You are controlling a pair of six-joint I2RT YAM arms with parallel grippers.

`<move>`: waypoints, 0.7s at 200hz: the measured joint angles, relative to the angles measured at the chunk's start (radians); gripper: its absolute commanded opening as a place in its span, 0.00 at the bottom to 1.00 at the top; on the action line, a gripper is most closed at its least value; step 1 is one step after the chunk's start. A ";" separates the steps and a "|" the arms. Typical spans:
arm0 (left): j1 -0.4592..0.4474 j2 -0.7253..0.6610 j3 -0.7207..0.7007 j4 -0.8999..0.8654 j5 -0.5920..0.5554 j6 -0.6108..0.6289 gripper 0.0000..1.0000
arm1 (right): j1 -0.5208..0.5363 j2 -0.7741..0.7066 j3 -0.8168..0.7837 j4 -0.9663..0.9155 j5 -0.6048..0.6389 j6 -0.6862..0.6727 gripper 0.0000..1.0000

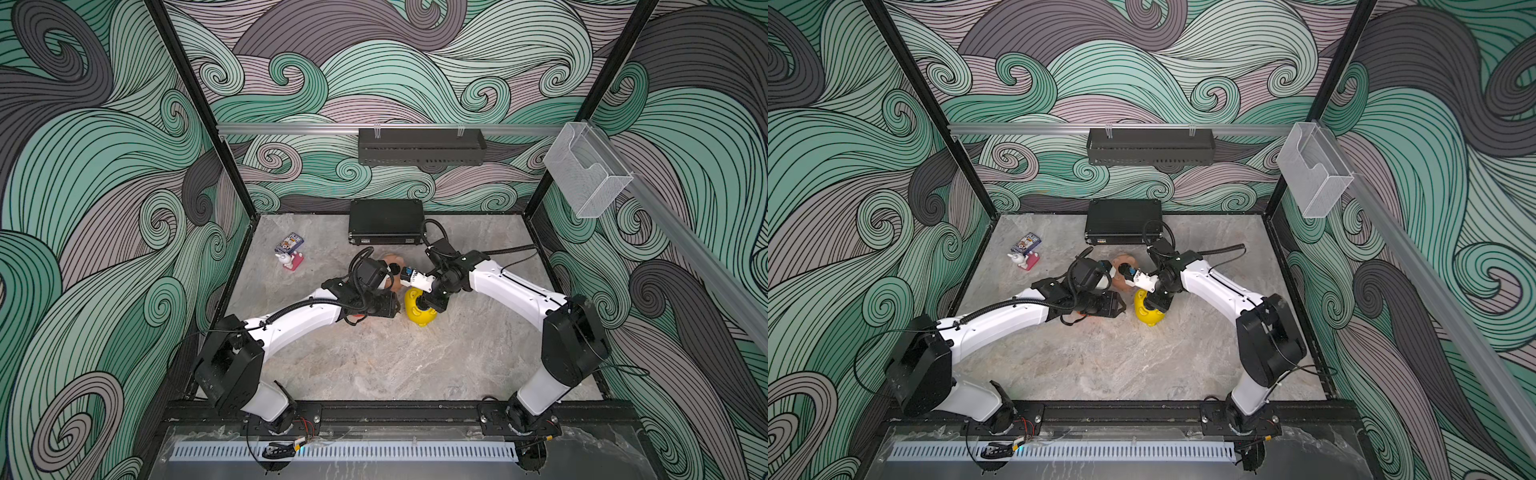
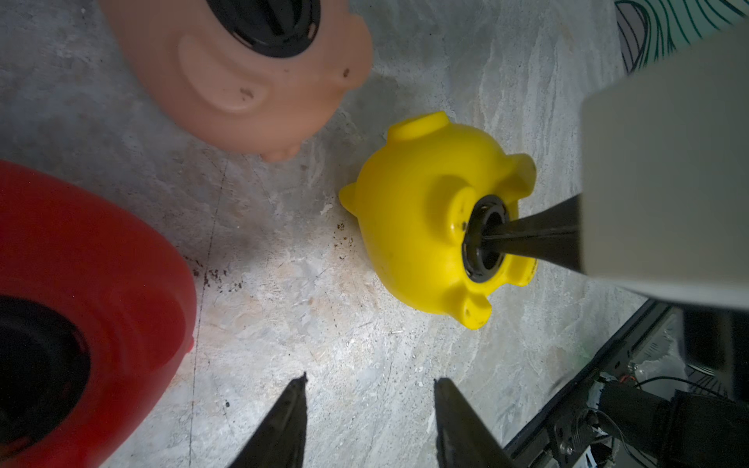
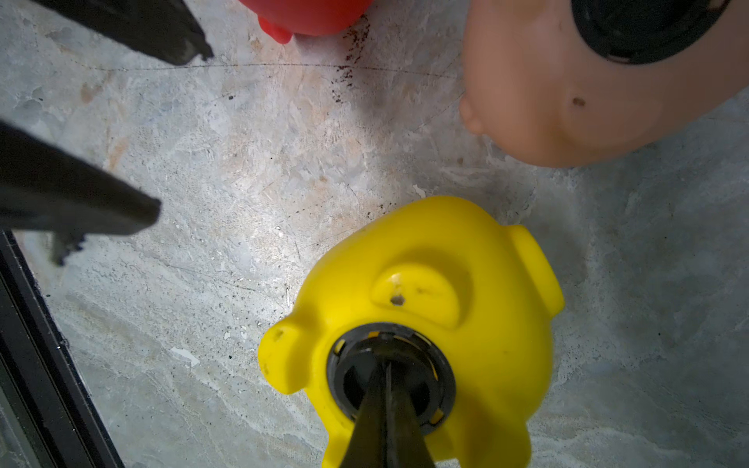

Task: Close piggy banks
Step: Insert the knob into the piggy bank.

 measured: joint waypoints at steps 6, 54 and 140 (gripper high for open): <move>0.000 0.002 0.000 0.000 0.000 0.000 0.51 | 0.000 0.002 0.003 -0.002 0.001 -0.005 0.00; 0.002 0.010 0.000 0.000 0.000 0.000 0.51 | 0.004 0.026 0.039 -0.041 0.016 -0.042 0.00; 0.008 0.027 0.000 0.007 0.018 0.000 0.51 | 0.011 0.031 0.055 -0.075 0.045 -0.103 0.00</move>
